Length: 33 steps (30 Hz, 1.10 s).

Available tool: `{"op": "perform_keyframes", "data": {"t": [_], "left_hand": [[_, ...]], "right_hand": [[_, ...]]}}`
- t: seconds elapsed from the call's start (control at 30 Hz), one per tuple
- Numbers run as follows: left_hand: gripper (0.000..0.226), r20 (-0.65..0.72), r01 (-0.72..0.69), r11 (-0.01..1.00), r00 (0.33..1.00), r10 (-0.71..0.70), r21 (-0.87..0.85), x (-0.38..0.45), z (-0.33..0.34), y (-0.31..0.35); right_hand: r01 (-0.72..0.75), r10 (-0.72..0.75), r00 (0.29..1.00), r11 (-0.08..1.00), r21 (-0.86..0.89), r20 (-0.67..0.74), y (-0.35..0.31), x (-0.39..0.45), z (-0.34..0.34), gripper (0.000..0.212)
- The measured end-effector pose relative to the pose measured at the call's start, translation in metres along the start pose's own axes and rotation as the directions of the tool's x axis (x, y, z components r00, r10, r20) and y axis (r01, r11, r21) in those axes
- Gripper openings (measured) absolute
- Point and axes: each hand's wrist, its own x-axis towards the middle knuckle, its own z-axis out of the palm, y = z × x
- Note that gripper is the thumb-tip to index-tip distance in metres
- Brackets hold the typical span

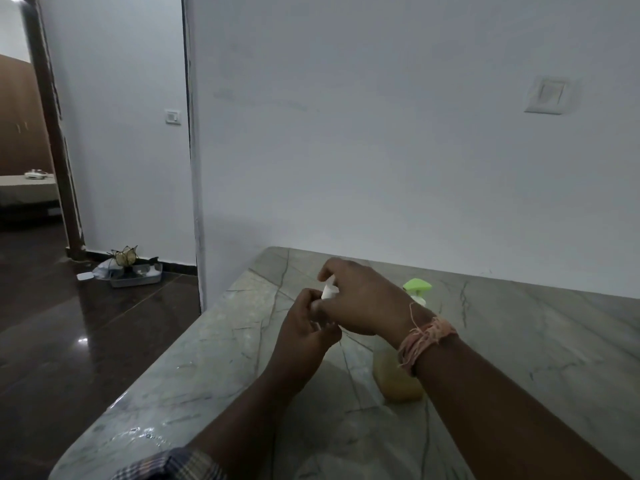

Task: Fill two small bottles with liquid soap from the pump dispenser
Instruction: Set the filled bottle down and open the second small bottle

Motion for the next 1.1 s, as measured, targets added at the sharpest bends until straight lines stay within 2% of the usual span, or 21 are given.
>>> {"op": "perform_keyframes", "data": {"t": [0.1, 0.17, 0.23, 0.4, 0.47, 0.57, 0.7, 0.77, 0.83, 0.93, 1.03, 1.1], "left_hand": [[0.038, -0.026, -0.009, 1.0, 1.0, 0.009, 0.026, 0.0, 0.0, 0.001], [0.041, -0.04, 0.005, 0.999, 0.999, -0.004, 0.036, 0.0, -0.001, 0.005], [0.041, -0.088, 0.037, 0.999, 0.996, -0.035, 0.022, 0.001, -0.003, 0.006], [0.046, -0.177, 0.051, 0.999, 0.983, -0.048, 0.013, 0.005, -0.008, 0.005], [0.044, -0.181, 0.058, 0.998, 0.982, -0.051, 0.032, 0.006, -0.007, 0.002], [0.044, -0.193, 0.07, 0.996, 0.979, -0.059, 0.052, 0.008, -0.009, -0.005], [0.033, -0.207, 0.097, 0.991, 0.972, -0.115, -0.095, 0.011, -0.013, -0.004], [0.033, -0.235, 0.094, 0.985, 0.964, -0.127, -0.147, 0.012, -0.015, -0.002], [0.037, -0.252, 0.094, 0.982, 0.958, -0.135, -0.167, 0.011, -0.014, -0.002], [0.035, -0.28, 0.097, 0.982, 0.95, -0.141, -0.164, 0.011, -0.013, -0.005], [0.037, -0.298, 0.12, 0.98, 0.94, -0.163, -0.159, 0.012, -0.013, -0.006], [0.035, -0.298, 0.123, 0.98, 0.94, -0.166, -0.158, 0.011, -0.013, -0.005]], "right_hand": [[-0.083, 0.086, 0.988, 0.996, 0.027, -0.127, 0.002, 0.006, 0.013, 0.029], [-0.076, 0.08, 0.98, 0.997, 0.029, -0.184, 0.002, 0.009, 0.019, 0.019], [-0.003, 0.026, 0.976, 0.994, 0.107, -0.216, 0.002, 0.009, 0.026, 0.012], [0.171, -0.04, 0.923, 0.933, 0.316, -0.382, 0.009, 0.001, 0.052, 0.031], [0.242, -0.099, 0.886, 0.932, 0.27, -0.452, 0.014, 0.001, 0.065, 0.037], [0.28, -0.206, 0.849, 0.956, 0.083, -0.487, 0.02, 0.001, 0.079, 0.046], [0.335, -0.281, 0.808, 0.942, 0.013, -0.518, 0.023, 0.003, 0.077, 0.057], [0.316, -0.244, 0.814, 0.948, 0.049, -0.528, 0.023, 0.003, 0.077, 0.054], [0.26, -0.141, 0.835, 0.953, 0.154, -0.532, 0.022, 0.002, 0.086, 0.043], [0.116, 0.022, 0.906, 0.948, 0.298, -0.423, 0.025, -0.003, 0.111, 0.026], [-0.003, 0.097, 0.948, 0.956, 0.294, -0.303, 0.035, -0.003, 0.131, 0.019], [-0.025, 0.104, 0.943, 0.969, 0.245, -0.315, 0.039, -0.002, 0.137, 0.012]]}}
